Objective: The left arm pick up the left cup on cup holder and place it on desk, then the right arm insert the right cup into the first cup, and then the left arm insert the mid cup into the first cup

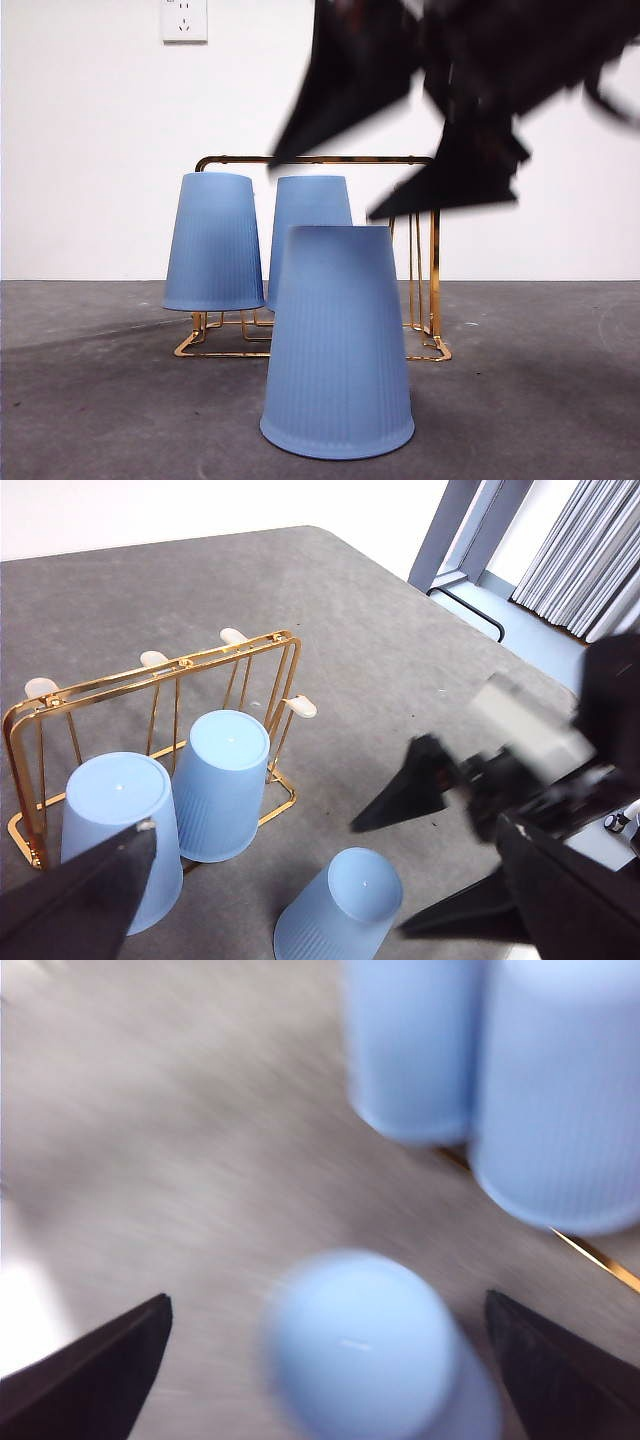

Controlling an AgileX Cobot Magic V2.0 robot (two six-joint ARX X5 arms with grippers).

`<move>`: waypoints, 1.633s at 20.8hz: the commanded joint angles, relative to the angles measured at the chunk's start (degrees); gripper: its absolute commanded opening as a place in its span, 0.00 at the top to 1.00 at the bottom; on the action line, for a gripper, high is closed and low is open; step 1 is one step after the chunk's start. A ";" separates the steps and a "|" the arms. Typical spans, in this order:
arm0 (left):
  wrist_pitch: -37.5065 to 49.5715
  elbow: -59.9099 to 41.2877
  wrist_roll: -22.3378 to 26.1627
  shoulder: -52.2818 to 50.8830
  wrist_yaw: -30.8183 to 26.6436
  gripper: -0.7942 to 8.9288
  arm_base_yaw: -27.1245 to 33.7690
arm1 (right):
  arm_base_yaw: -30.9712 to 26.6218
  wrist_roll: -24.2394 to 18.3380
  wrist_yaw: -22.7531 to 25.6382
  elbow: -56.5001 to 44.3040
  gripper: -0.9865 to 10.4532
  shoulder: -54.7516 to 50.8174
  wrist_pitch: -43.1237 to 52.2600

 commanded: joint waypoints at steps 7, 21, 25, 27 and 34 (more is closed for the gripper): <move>-4.09 1.14 7.04 6.49 -9.07 0.34 -0.26 | 0.07 -2.40 7.02 18.14 0.48 -18.99 -34.71; 8.00 1.14 11.91 33.09 -11.93 0.34 -0.22 | 0.09 -3.85 16.41 25.92 0.48 -28.68 -45.29; 10.75 1.14 11.89 36.74 -12.11 0.34 -0.20 | 0.09 -3.74 16.41 25.92 0.48 -28.63 -45.51; 11.85 1.14 11.87 38.14 -12.11 0.34 -0.20 | 0.09 -3.52 16.41 25.92 0.48 -28.65 -45.53; 15.58 1.14 11.32 39.58 -12.11 0.35 -0.20 | 0.09 -3.43 16.44 25.92 0.48 -28.63 -45.55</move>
